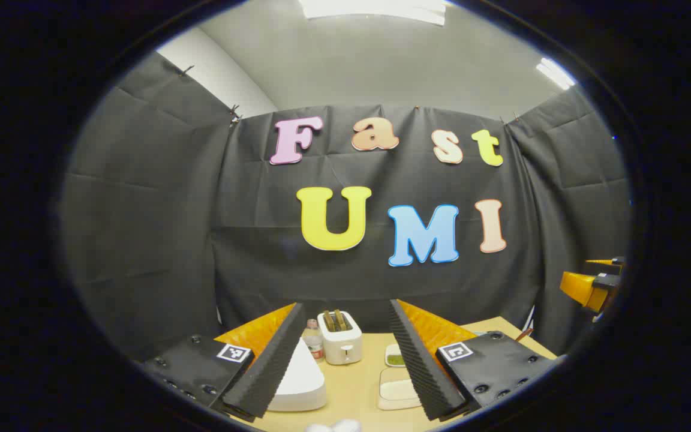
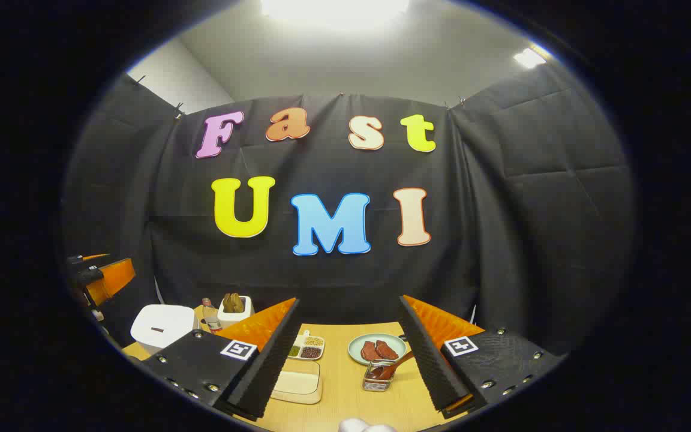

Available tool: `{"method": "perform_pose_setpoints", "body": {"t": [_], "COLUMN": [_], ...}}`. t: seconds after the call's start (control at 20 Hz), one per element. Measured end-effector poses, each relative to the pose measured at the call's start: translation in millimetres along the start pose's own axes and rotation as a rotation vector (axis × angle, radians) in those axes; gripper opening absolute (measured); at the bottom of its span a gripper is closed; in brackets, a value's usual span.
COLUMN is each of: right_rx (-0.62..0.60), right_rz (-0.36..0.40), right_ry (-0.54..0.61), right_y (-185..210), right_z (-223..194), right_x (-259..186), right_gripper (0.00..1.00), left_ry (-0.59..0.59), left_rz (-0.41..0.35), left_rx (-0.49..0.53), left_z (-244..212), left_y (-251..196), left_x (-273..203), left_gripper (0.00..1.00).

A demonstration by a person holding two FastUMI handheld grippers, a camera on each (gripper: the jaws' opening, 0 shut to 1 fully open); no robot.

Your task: Close the left gripper, press the button to open the rice cooker; take a wooden spoon from the chopstick holder with the right hand, scoop a spoonful of rice and pour it into the rice cooker, then put the wooden spoon back into the chopstick holder.

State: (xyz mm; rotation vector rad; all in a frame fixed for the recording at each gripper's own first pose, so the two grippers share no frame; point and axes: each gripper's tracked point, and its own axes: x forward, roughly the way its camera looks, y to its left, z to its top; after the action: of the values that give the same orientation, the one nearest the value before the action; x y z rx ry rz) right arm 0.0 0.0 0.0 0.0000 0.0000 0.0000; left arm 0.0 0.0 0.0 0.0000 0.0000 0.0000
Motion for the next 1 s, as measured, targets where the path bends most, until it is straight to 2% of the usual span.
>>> {"method": "perform_pose_setpoints", "body": {"t": [0.85, 1.0], "right_rx": [0.03, 0.028], "right_rz": [-0.012, -0.04], "right_ry": [-0.014, -0.012], "right_y": [19.0, 13.8], "right_z": [10.3, 9.6], "right_x": [16.4, 17.0], "right_gripper": [0.98, 0.98], "left_ry": [-0.004, -0.009], "left_rz": [0.021, 0.017], "left_rx": [0.009, -0.004], "left_z": [-2.4, 0.6], "left_y": [25.0, 27.6], "left_x": [17.6, 20.6], "left_gripper": [0.96, 0.96]}}
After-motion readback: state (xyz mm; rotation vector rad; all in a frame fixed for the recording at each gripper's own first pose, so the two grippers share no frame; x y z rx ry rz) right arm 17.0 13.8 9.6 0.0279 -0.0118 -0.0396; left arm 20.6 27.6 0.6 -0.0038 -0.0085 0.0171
